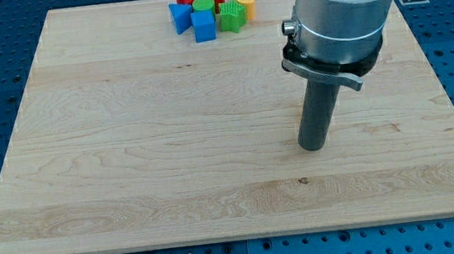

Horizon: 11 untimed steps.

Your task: Push the yellow hexagon into the green star

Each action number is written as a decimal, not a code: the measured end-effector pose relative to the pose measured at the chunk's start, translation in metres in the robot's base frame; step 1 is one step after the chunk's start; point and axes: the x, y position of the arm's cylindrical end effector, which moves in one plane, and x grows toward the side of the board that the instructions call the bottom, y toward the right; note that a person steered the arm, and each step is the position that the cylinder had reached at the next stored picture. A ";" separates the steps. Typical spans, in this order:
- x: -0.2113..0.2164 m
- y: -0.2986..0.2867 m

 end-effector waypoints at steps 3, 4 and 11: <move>-0.052 0.010; -0.071 0.013; -0.130 0.003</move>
